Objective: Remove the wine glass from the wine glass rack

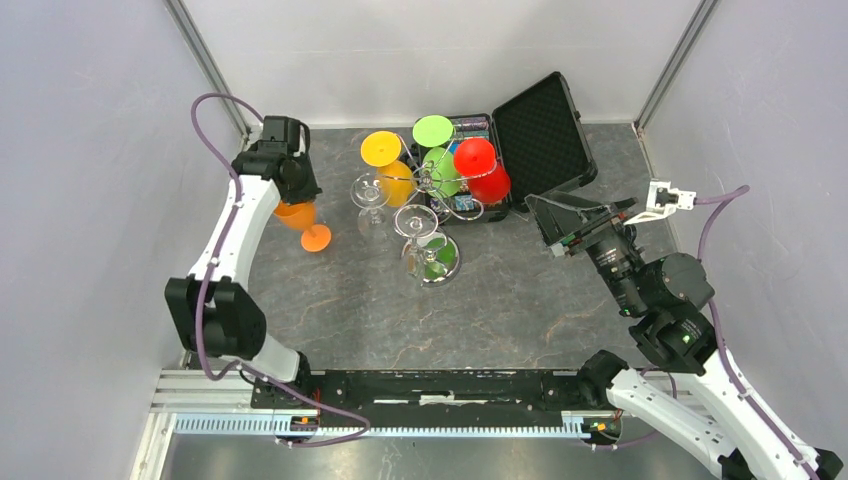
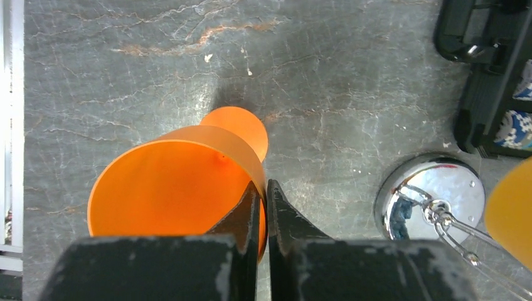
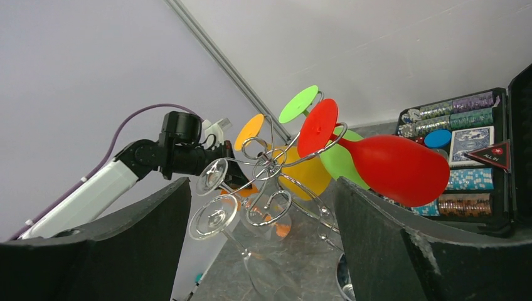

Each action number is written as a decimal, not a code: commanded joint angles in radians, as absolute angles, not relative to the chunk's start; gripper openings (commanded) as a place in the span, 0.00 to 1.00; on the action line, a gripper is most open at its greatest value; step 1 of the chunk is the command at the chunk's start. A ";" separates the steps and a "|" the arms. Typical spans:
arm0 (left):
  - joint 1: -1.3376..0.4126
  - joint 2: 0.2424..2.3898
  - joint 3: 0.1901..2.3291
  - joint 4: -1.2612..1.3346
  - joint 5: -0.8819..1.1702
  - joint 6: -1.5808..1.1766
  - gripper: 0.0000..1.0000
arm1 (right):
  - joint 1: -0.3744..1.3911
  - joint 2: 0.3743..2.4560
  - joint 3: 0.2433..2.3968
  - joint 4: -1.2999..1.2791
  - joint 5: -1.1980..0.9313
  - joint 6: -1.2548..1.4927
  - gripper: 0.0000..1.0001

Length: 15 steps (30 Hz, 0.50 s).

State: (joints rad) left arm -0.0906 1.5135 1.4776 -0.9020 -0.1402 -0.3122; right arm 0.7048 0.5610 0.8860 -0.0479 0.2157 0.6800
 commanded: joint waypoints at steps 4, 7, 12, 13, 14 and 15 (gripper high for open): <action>-0.021 1.654 1.592 -0.855 -0.123 -0.272 0.02 | 0.707 0.583 0.907 -0.049 0.223 0.663 0.88; -0.002 1.730 1.667 -0.869 -0.158 -0.253 0.02 | 0.706 0.585 0.895 -0.049 0.245 0.670 0.88; 0.041 1.821 1.749 -0.820 -0.159 -0.241 0.02 | 0.707 0.596 0.891 -0.050 0.274 0.664 0.88; 0.040 1.840 1.765 -0.819 -0.159 -0.237 0.02 | 0.707 0.600 0.893 -0.050 0.272 0.663 0.88; 0.040 1.858 1.778 -0.819 -0.162 -0.235 0.02 | 0.707 0.606 0.896 -0.048 0.265 0.665 0.88; 0.041 1.871 1.789 -0.819 -0.163 -0.234 0.02 | 0.706 0.614 0.900 -0.052 0.257 0.667 0.87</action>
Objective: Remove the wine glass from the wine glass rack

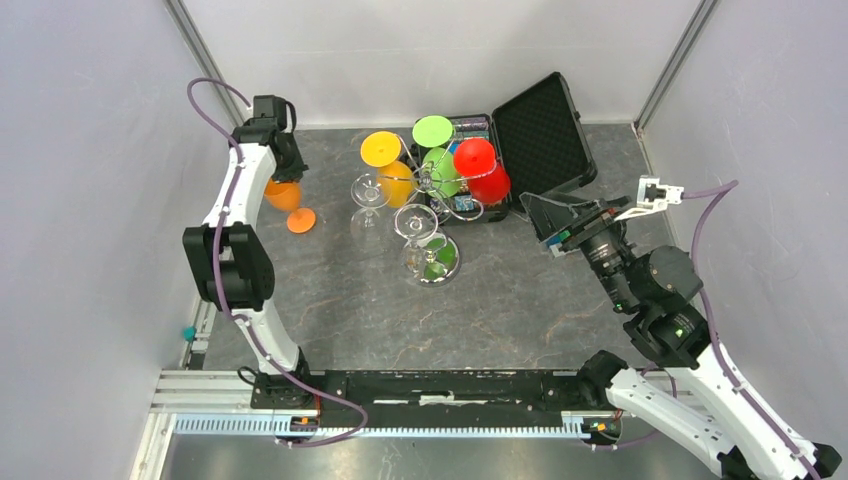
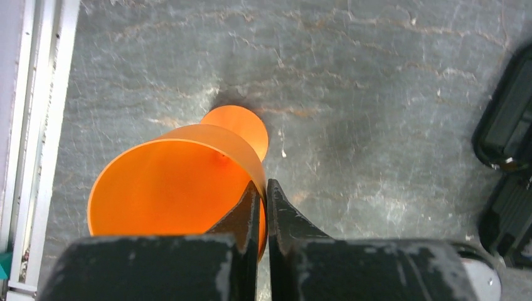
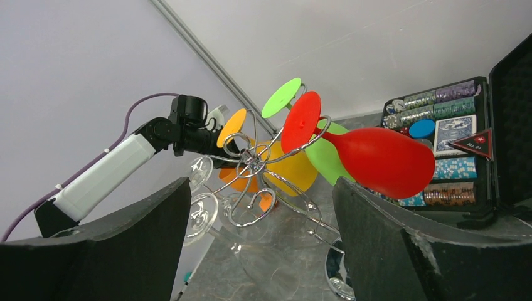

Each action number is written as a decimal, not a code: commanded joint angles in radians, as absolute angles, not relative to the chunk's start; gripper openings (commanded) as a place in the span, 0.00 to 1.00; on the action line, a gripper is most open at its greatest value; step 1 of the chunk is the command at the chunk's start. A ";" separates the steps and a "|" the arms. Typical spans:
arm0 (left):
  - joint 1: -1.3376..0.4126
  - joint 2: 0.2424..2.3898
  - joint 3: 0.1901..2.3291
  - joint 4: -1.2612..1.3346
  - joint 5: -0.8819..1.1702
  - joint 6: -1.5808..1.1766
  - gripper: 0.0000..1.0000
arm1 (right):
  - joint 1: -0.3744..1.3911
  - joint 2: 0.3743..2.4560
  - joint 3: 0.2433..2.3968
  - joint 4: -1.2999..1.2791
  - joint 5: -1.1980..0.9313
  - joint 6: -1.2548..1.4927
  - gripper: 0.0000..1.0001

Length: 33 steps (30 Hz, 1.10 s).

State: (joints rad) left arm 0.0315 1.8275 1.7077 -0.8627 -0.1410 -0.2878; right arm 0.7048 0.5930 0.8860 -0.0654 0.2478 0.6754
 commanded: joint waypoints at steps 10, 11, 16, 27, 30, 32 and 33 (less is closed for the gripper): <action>0.041 1.893 1.781 -0.830 -0.182 -0.242 0.27 | 0.707 0.682 0.971 -0.173 0.132 0.711 0.82; 0.041 1.883 1.787 -0.834 -0.191 -0.240 0.33 | 0.706 0.708 0.990 -0.201 0.113 0.703 0.80; 0.040 1.795 1.822 -0.840 -0.180 -0.233 0.64 | 0.707 0.807 1.046 -0.260 0.003 0.722 0.78; 0.043 1.582 1.883 -0.867 -0.027 -0.227 1.00 | 0.706 0.837 0.930 -0.095 -0.113 0.967 0.78; 0.042 1.511 1.841 -0.854 0.096 -0.255 1.00 | 0.712 0.830 0.865 -0.013 -0.138 1.078 0.77; 0.043 1.456 1.781 -0.813 0.194 -0.261 1.00 | 0.729 0.823 0.834 0.020 -0.136 1.136 0.70; 0.041 1.431 1.745 -0.787 0.222 -0.265 1.00 | 0.739 0.818 0.818 0.037 -0.133 1.168 0.69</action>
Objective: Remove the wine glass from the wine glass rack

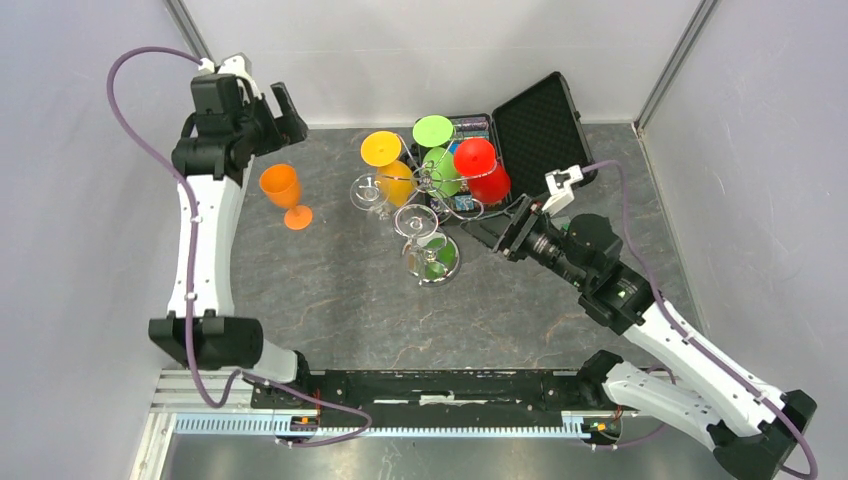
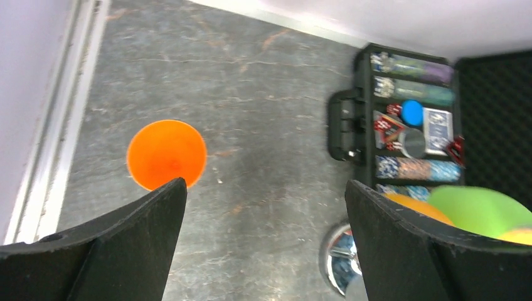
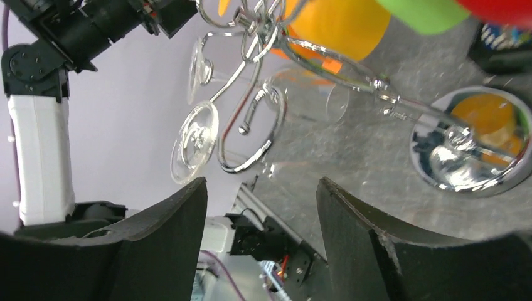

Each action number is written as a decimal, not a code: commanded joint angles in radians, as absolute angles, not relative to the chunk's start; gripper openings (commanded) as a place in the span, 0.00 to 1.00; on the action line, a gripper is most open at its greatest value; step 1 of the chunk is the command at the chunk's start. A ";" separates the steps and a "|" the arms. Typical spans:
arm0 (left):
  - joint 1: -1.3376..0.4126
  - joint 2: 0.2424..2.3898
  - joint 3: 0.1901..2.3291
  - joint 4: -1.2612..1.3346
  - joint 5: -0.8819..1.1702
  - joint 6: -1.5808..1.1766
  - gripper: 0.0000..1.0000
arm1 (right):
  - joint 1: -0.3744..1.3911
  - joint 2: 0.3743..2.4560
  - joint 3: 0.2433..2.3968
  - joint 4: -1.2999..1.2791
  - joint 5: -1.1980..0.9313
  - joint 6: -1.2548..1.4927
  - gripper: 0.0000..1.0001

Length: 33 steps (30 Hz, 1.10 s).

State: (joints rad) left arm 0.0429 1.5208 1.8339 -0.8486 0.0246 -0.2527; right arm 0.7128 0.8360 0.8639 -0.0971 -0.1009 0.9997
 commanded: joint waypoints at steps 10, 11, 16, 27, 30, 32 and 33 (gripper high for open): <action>0.041 1.258 1.561 -0.731 0.345 -0.267 1.00 | 1.064 0.799 0.676 0.240 0.298 1.341 0.76; 0.041 1.238 1.539 -0.724 0.360 -0.266 1.00 | 1.098 0.807 0.666 0.270 0.367 1.351 0.75; 0.040 1.141 1.410 -0.650 0.379 -0.288 1.00 | 1.207 0.883 0.668 0.395 0.555 1.356 0.73; 0.040 1.104 1.364 -0.618 0.344 -0.289 1.00 | 1.241 0.947 0.719 0.402 0.721 1.403 0.65; 0.042 1.084 1.337 -0.592 0.313 -0.300 1.00 | 1.240 0.964 0.759 0.345 0.754 1.413 0.61; 0.041 1.076 1.329 -0.586 0.298 -0.302 1.00 | 1.239 0.976 0.784 0.331 0.772 1.405 0.60; 0.041 1.074 1.329 -0.586 0.295 -0.302 1.00 | 1.239 0.983 0.795 0.331 0.778 1.399 0.60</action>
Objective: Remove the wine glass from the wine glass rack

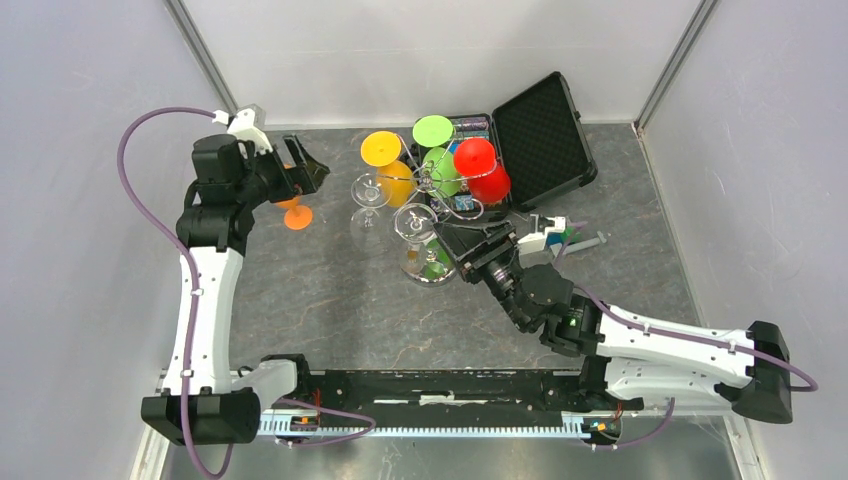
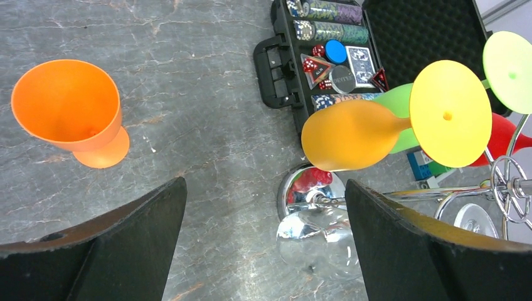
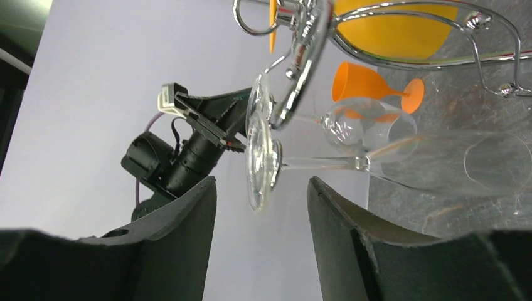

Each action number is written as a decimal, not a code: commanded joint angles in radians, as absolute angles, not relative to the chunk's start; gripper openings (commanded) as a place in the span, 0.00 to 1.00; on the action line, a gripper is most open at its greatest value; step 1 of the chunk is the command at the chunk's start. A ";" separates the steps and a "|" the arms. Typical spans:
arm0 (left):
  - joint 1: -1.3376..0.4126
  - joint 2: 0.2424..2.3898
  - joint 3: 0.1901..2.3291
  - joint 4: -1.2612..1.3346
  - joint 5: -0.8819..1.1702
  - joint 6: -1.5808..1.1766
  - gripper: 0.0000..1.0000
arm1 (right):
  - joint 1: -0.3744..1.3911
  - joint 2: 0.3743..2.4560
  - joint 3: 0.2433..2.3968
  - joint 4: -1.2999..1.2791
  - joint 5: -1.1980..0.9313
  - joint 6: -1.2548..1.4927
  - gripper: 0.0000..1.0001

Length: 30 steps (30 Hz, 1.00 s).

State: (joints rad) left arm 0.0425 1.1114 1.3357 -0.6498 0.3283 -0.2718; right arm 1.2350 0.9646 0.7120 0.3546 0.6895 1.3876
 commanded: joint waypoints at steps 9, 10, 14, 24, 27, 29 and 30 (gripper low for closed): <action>0.040 1.075 1.322 -0.582 0.296 -0.307 1.00 | 1.226 1.047 0.907 0.172 0.767 1.411 0.53; 0.042 1.074 1.321 -0.581 0.296 -0.307 1.00 | 1.222 1.057 0.916 0.157 0.755 1.412 0.52; 0.042 1.072 1.333 -0.575 0.273 -0.314 1.00 | 1.209 1.106 0.997 0.047 0.725 1.409 0.52; 0.042 1.064 1.331 -0.569 0.244 -0.313 1.00 | 1.206 1.077 0.979 0.044 0.767 1.402 0.29; 0.041 1.063 1.332 -0.569 0.242 -0.311 1.00 | 1.203 1.075 0.977 0.044 0.759 1.408 0.19; 0.042 1.062 1.330 -0.569 0.242 -0.311 1.00 | 1.200 1.071 0.968 0.051 0.753 1.414 0.13; 0.041 1.063 1.331 -0.569 0.242 -0.311 1.00 | 1.200 1.069 0.962 0.060 0.748 1.415 0.10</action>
State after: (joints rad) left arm 0.0425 1.0836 1.3254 -0.6170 0.2600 -0.2802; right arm 1.2060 1.0935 0.9501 0.0498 0.7258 1.4017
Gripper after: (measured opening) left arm 0.993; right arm 0.150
